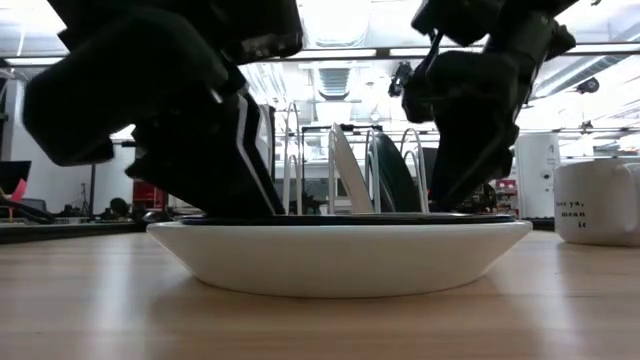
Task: Sort dishes
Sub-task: Put the red plate in the dish rack
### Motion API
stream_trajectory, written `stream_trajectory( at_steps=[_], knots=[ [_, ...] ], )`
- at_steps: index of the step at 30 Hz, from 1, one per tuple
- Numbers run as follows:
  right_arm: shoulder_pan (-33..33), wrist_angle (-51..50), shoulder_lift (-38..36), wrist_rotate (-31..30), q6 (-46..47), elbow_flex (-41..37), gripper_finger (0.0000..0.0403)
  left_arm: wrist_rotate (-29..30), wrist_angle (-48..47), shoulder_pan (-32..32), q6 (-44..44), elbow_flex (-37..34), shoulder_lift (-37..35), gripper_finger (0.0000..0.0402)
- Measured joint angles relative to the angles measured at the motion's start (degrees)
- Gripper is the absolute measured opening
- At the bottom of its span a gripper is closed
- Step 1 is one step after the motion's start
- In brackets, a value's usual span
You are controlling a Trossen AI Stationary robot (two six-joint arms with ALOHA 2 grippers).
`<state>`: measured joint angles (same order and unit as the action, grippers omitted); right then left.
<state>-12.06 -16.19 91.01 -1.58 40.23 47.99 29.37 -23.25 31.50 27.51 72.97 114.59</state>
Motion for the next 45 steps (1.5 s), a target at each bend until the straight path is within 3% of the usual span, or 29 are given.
stream_trajectory(
  at_steps=[17,32,36,45],
  knots=[
    [0.4,7.5,3.9,0.3,-1.3,0.0,0.0195,0.5,15.6,-1.0,0.4,-7.9,-0.3,0.0231],
    [2.3,12.5,8.1,2.0,-5.5,0.1,0.0190,3.7,16.6,-1.8,-1.1,-8.5,-0.1,0.0231],
    [2.6,12.5,8.0,1.5,-6.6,0.1,0.0161,4.1,17.2,-1.8,-1.1,-8.6,-0.1,0.0231],
    [3.2,13.1,7.7,-3.8,-8.1,0.2,0.0044,7.7,18.5,-1.8,-1.2,-8.7,0.1,0.0231]
  ],
)
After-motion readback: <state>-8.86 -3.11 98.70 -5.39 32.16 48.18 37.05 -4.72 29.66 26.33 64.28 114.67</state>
